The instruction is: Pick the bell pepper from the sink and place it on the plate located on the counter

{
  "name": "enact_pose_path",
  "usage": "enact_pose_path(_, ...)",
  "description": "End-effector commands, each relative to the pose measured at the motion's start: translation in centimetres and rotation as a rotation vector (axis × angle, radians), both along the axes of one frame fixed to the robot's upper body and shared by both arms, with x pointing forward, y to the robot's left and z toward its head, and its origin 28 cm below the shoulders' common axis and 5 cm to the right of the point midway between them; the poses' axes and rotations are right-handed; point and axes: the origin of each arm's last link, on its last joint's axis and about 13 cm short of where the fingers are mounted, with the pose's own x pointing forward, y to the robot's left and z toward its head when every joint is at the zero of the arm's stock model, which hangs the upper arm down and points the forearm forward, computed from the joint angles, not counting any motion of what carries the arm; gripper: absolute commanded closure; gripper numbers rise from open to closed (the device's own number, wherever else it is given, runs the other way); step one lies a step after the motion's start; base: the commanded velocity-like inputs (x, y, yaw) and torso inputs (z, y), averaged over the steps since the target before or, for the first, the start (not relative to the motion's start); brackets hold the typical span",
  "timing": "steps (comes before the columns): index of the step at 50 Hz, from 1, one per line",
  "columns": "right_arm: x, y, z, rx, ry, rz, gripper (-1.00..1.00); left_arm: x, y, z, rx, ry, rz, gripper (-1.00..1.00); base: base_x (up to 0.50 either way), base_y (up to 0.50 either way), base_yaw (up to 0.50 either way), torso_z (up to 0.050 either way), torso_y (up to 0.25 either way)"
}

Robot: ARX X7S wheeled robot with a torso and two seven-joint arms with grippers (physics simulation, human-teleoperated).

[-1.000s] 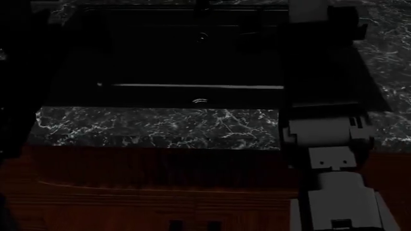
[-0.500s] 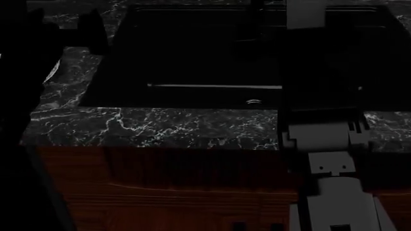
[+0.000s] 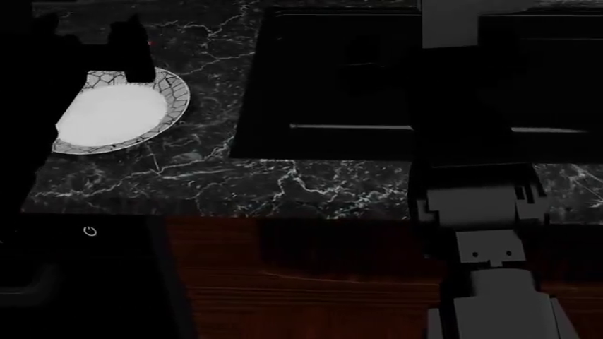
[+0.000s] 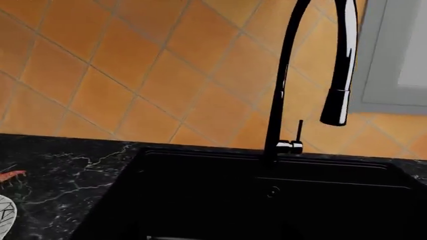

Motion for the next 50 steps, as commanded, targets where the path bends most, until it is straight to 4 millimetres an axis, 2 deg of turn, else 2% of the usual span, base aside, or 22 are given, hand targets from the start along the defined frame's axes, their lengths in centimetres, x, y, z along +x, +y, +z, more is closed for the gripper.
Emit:
enact_pose_path(1,-0.1,0.16,-0.05,0.009,0.006,0.009,-1.0,-0.04,0.32,-0.21,-0.001,-0.005,0.003,-1.0,0.0,0.5,0.0,0.0,0.0)
enact_pose_path(15,-0.29,-0.01,-0.42,0.019,0.008,0.005,-1.0,-0.17,0.2,-0.44,0.007,-0.012,-0.005,-1.0,0.0,0.5,0.0,0.0,0.0)
enact_pose_path(26,-0.29,0.08,-0.76,0.014,0.025,0.025,-1.0,0.06,0.09,-0.87,0.009,-0.013,-0.004,-1.0,0.0,0.01,0.0,0.0,0.0)
enact_pose_path(50,-0.28,0.1,-0.59,0.013,0.027,0.016,-1.0,-0.21,0.23,-0.6,-0.004,-0.006,0.005,-1.0,0.49,0.0,0.0,0.0,0.0)
